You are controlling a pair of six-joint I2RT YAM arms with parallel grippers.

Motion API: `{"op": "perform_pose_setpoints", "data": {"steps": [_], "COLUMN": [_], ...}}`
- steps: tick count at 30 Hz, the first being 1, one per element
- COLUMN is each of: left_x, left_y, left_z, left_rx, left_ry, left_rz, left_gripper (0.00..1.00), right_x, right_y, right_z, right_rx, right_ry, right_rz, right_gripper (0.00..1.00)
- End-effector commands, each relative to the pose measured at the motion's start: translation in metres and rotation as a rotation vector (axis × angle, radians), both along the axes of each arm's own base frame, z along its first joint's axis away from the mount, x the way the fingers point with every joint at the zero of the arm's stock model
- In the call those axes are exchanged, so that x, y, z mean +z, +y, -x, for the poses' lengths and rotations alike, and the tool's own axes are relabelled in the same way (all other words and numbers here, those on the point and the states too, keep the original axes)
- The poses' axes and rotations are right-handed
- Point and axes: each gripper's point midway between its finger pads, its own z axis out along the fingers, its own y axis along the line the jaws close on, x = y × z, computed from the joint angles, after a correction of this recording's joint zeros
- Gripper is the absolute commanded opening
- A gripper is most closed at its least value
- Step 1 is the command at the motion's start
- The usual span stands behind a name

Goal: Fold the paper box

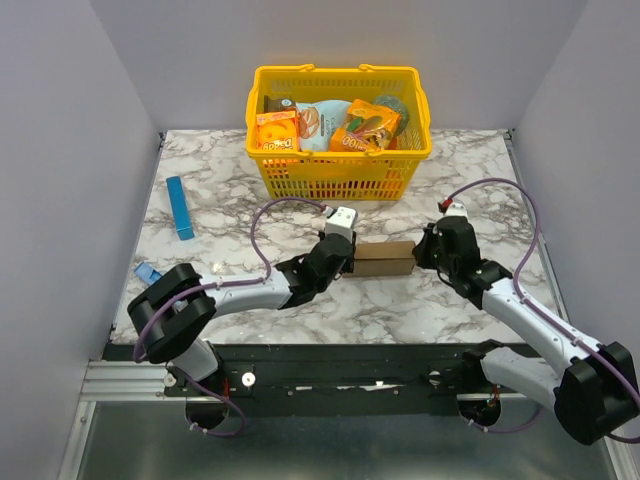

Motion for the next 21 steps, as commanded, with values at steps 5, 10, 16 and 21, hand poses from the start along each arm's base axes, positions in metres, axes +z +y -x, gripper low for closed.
{"op": "perform_pose_setpoints", "data": {"steps": [5,10,16,21], "left_x": [0.011,0.022,0.014,0.005], "left_y": [0.023,0.027,0.029,0.022], "left_z": [0.016,0.023,0.032,0.029], "left_rx": [-0.034,-0.063,-0.086,-0.098], "left_ry": [0.138,0.21,0.271,0.288], "left_rz": [0.067,0.264,0.379,0.411], "left_gripper": [0.64,0.68,0.63,0.63], "right_x": [-0.027,-0.024,-0.024,-0.021], "right_y": [0.0,0.0,0.003,0.003], "right_z": [0.029,0.028,0.027,0.027], "right_rx": [0.049,0.056,0.063,0.064], "right_ry": [0.143,0.134,0.136,0.13], "right_rz": [0.025,0.024,0.019,0.015], "right_gripper": [0.1,0.1,0.09,0.07]}}
